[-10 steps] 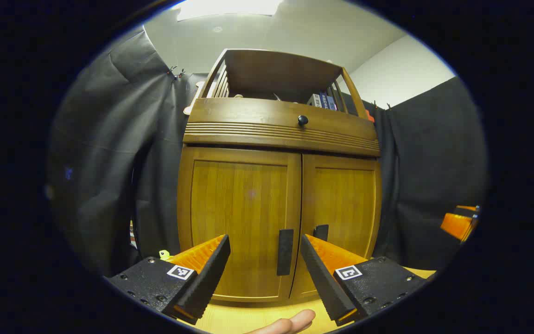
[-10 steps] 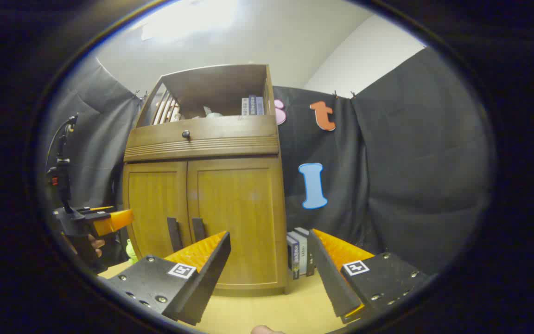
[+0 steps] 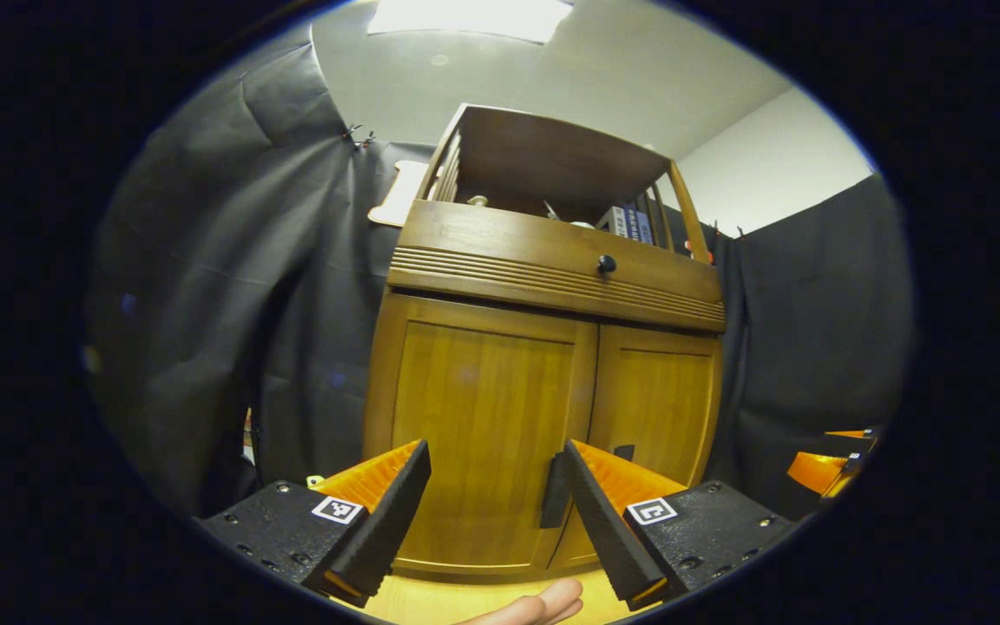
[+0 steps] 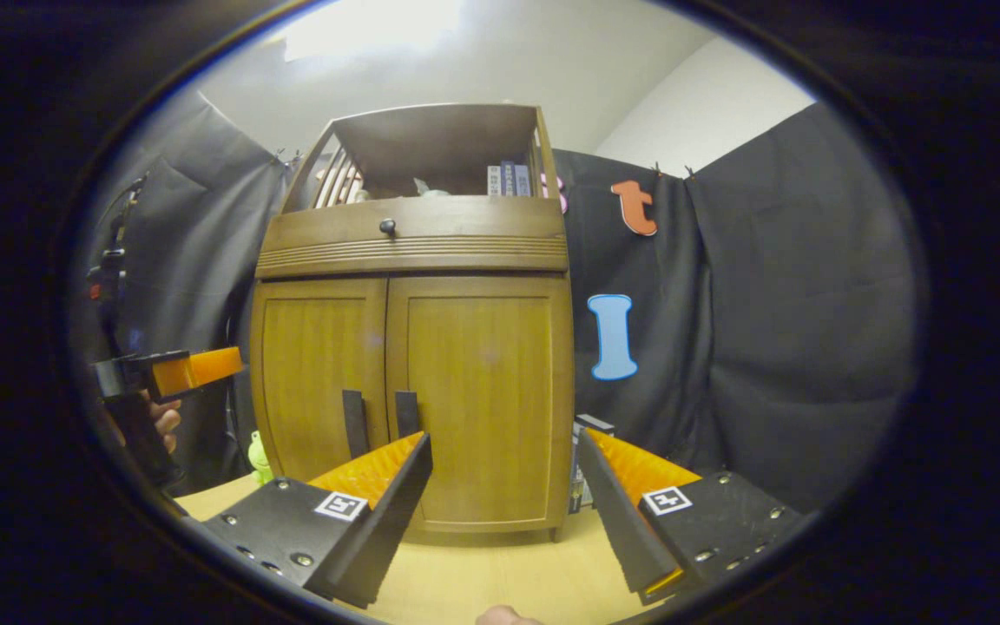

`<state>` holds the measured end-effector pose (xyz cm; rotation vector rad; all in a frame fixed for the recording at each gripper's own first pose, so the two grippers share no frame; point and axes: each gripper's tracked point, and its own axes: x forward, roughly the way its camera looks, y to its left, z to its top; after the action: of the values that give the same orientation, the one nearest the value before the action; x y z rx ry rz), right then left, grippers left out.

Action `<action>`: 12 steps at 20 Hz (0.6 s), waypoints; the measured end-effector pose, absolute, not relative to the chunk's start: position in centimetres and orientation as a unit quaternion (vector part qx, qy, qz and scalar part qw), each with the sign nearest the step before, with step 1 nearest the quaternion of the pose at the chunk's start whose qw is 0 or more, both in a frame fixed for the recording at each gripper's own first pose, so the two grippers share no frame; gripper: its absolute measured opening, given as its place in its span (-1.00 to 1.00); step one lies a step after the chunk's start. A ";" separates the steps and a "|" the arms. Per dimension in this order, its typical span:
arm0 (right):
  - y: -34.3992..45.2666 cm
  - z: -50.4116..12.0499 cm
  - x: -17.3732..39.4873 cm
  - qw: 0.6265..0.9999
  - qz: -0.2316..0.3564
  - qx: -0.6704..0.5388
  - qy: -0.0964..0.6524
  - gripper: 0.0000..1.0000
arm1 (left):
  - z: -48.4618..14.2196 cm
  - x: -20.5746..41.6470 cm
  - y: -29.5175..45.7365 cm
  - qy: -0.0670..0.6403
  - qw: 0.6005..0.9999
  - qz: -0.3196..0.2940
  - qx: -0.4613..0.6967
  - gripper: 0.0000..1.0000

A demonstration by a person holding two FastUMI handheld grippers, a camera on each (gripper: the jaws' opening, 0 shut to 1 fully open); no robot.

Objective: Open the right door of the double-door shoe cabinet with the right hand, and open the left door with the left hand.

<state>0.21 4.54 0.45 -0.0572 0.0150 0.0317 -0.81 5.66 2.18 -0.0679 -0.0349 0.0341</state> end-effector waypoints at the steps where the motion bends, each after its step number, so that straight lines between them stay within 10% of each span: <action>1: 4.8 0.6 0.1 0.999 0.014 -0.031 0.006 0.99 | 2.6 -0.8 6.0 -0.024 0.999 0.020 -0.030 0.80; 12: 5.6 1.5 -0.6 0.999 0.016 -0.040 0.013 0.99 | 2.9 -1.1 5.5 -0.031 0.998 -0.009 -0.049 0.91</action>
<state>-0.56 5.61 1.52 -0.0797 0.0257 0.0320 -1.06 5.47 2.91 -0.0971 -0.0614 -0.0183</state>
